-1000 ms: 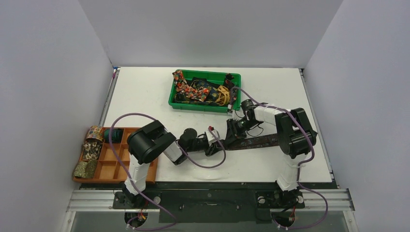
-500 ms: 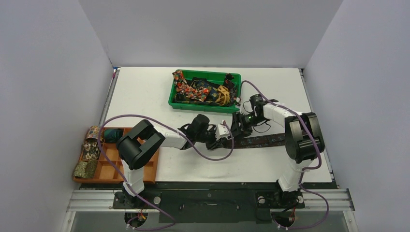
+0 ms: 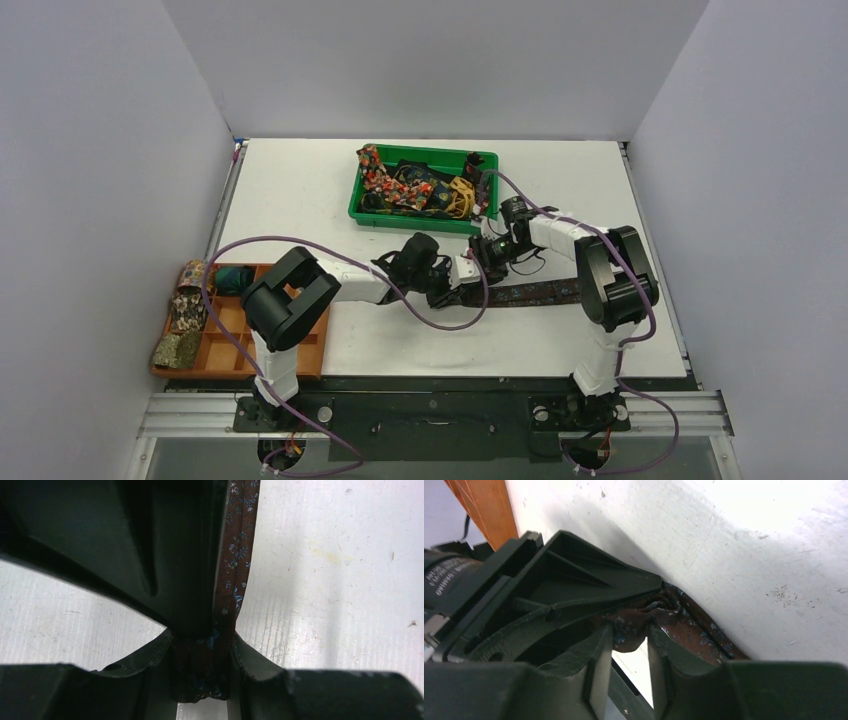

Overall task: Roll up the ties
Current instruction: Roll the tie at the center of the board.

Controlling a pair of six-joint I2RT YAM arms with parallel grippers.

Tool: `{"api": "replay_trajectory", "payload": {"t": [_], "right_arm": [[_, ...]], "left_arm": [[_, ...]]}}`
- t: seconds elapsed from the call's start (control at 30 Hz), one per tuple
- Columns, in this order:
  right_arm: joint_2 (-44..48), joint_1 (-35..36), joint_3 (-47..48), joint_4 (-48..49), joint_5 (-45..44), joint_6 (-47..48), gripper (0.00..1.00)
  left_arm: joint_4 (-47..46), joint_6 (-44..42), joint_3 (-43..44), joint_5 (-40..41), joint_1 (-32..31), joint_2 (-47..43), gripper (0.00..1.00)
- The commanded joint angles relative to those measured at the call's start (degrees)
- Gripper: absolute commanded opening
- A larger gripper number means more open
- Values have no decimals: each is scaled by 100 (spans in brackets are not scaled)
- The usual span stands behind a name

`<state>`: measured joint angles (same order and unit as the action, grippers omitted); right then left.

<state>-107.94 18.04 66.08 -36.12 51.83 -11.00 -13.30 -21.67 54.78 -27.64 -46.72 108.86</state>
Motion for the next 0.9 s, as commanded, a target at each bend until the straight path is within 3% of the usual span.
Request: {"api": "replay_trajectory", "payload": {"t": [0.0, 0.1, 0.13, 0.27, 0.33, 0.4, 0.67, 0.87], "right_arm": [[-80, -40, 81, -496, -192, 666, 23], [-118, -44, 83, -526, -291, 812, 0], [-169, -50, 101, -544, -379, 855, 0], [-193, -131, 0, -645, -1031, 1167, 0], [-237, -203, -66, -645, -1343, 1275, 0], [-278, -248, -104, -649, -1562, 1322, 0], [-381, -232, -111, -599, -1977, 1396, 0], [-467, -224, -75, -547, -1936, 1318, 0]], "left_arm": [[1076, -104, -78, 531, -4, 386, 11], [1078, -49, -66, 529, -4, 407, 14], [1034, -18, -74, 517, 0, 403, 16], [442, 240, -285, 261, 127, 188, 48], [-248, 440, -574, -28, 245, -27, 71], [-752, 583, -762, -275, 309, -140, 78], [-2537, 1254, -1007, -772, 324, -91, 83], [-3478, 2091, -547, -938, 194, 513, 84]]}}
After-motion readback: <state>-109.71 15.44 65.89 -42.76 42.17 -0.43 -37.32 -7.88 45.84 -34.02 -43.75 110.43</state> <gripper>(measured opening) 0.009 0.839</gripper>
